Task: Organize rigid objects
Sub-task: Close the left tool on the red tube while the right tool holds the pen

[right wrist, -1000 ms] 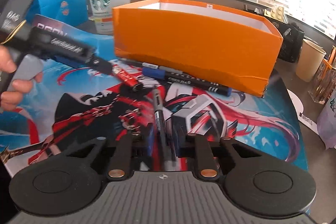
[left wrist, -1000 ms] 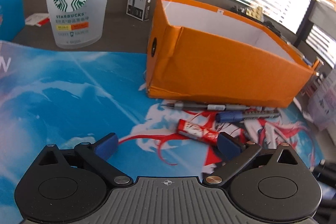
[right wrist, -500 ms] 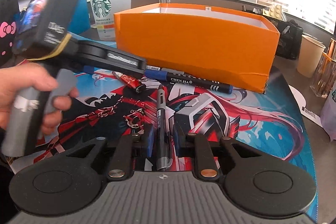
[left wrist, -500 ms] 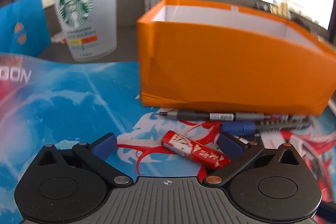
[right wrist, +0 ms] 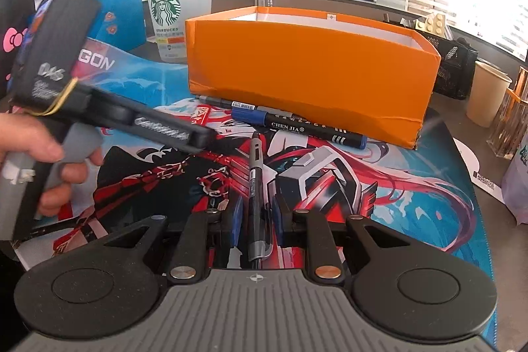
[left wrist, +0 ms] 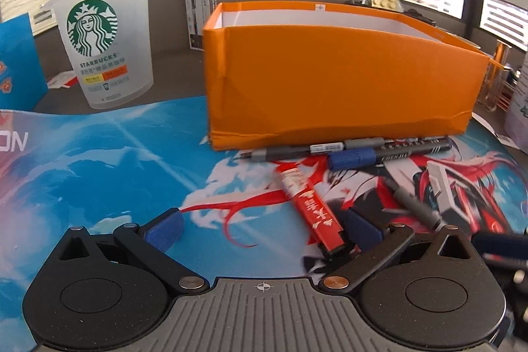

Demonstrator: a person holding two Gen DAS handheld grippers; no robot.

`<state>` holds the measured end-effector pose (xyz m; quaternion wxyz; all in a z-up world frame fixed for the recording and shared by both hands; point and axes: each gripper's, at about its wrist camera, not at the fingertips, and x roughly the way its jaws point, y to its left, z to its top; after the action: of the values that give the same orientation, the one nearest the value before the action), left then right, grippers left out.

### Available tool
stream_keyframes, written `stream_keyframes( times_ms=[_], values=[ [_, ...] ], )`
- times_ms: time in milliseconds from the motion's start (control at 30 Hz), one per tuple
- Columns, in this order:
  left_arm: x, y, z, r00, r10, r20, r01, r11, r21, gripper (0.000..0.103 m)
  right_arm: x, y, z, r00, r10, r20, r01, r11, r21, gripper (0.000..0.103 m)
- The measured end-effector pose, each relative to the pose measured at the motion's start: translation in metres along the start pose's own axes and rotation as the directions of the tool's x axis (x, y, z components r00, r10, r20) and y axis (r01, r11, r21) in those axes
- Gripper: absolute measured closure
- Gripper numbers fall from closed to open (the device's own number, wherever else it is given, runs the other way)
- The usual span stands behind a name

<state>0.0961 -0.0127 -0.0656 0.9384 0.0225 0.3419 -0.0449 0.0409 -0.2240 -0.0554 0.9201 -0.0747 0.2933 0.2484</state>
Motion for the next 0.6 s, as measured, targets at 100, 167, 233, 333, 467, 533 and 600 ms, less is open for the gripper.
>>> stream_keyframes(
  times_ms=[100,167,233,333,467,533,600],
  values=[
    [0.001,0.008,0.001,1.000,0.000,0.002,0.000,1.000,-0.003,0.000,0.001,0.001,0.000,1.000,-0.004,0.002,0.004,1.000,-0.006,0.085],
    [0.001,0.006,0.002,1.000,0.004,0.004,-0.004,1.000,-0.007,0.003,0.001,0.002,0.000,1.000,-0.004,0.003,0.004,1.000,-0.001,0.084],
    [-0.002,0.002,0.000,1.000,-0.014,0.027,0.014,1.000,0.014,0.016,0.001,0.002,0.000,1.000,-0.006,0.003,0.006,1.000,-0.001,0.084],
    [-0.005,-0.004,-0.002,0.998,-0.045,0.051,0.043,0.998,0.043,0.035,0.001,0.003,0.000,1.000,-0.008,0.004,0.008,1.000,0.000,0.084],
    [-0.007,-0.011,-0.003,0.997,-0.045,0.066,0.041,0.997,0.061,0.043,0.003,0.004,0.001,1.000,-0.015,0.011,0.015,1.000,0.005,0.084],
    [-0.006,-0.012,-0.002,0.997,-0.049,0.066,0.045,0.998,0.054,0.043,0.005,0.004,0.002,1.000,-0.017,0.018,0.017,1.000,0.009,0.084],
    [-0.005,-0.016,0.000,0.996,-0.054,0.067,0.051,0.997,0.054,0.050,0.009,0.005,0.004,0.999,-0.026,0.025,0.026,1.000,0.005,0.084]
  ],
)
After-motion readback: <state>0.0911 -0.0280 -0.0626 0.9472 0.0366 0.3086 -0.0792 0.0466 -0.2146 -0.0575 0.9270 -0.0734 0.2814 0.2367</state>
